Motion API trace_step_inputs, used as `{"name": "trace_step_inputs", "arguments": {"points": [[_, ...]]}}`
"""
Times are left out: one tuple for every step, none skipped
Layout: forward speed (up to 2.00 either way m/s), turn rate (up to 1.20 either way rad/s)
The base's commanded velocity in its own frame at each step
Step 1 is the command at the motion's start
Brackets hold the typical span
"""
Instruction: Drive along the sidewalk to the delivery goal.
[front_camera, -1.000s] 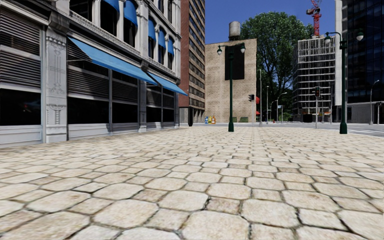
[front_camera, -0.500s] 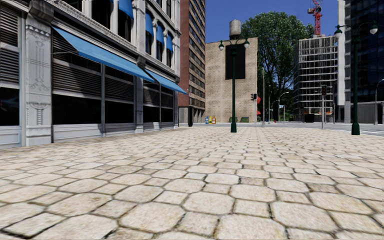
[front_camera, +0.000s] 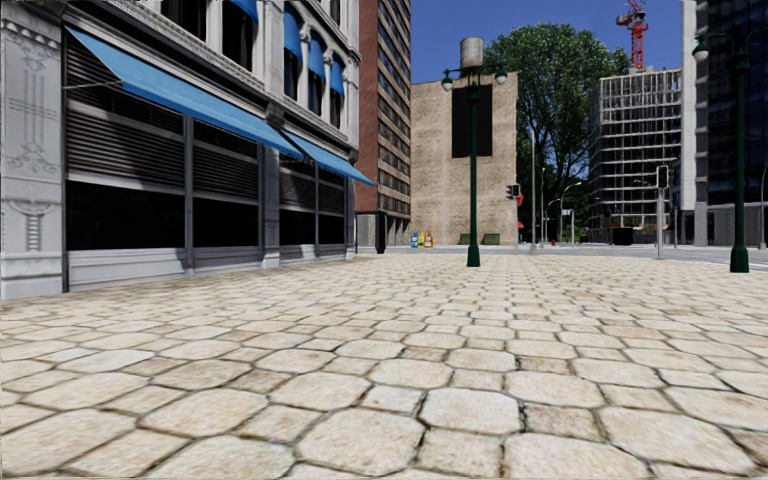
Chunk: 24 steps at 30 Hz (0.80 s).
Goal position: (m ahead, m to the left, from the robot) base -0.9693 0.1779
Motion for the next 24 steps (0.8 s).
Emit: {"name": "trace_step_inputs", "arguments": {"points": [[0.00, 0.00], [0.00, 0.00], [0.00, 0.00], [0.00, 0.00], [0.00, 0.00], [0.00, 0.00], [0.00, 0.00], [0.00, 0.00], [0.00, 0.00], [0.00, 0.00], [0.00, 0.00], [0.00, 0.00], [0.00, 0.00], [0.00, 0.00], [0.00, 0.00], [0.00, 0.00], [0.00, 0.00], [0.00, 0.00], [0.00, 0.00], [0.00, 0.00], [0.00, 0.00], [0.00, 0.00], [0.00, 0.00], [0.00, 0.00]]}}
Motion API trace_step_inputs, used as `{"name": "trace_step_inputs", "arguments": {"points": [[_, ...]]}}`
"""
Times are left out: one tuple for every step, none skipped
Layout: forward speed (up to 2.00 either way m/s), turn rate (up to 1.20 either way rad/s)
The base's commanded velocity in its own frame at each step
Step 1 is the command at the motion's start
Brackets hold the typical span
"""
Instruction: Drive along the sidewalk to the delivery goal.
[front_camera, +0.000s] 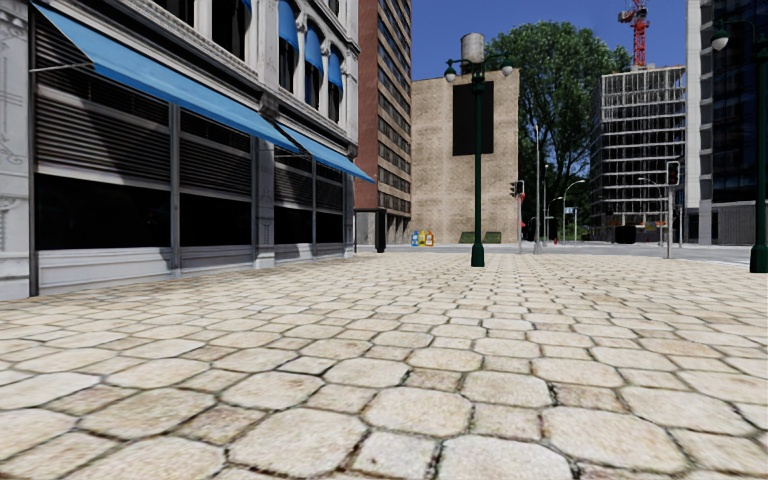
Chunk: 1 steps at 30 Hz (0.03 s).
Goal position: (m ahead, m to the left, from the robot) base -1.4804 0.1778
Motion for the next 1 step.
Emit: {"name": "trace_step_inputs", "arguments": {"points": [[0.00, 0.00]]}}
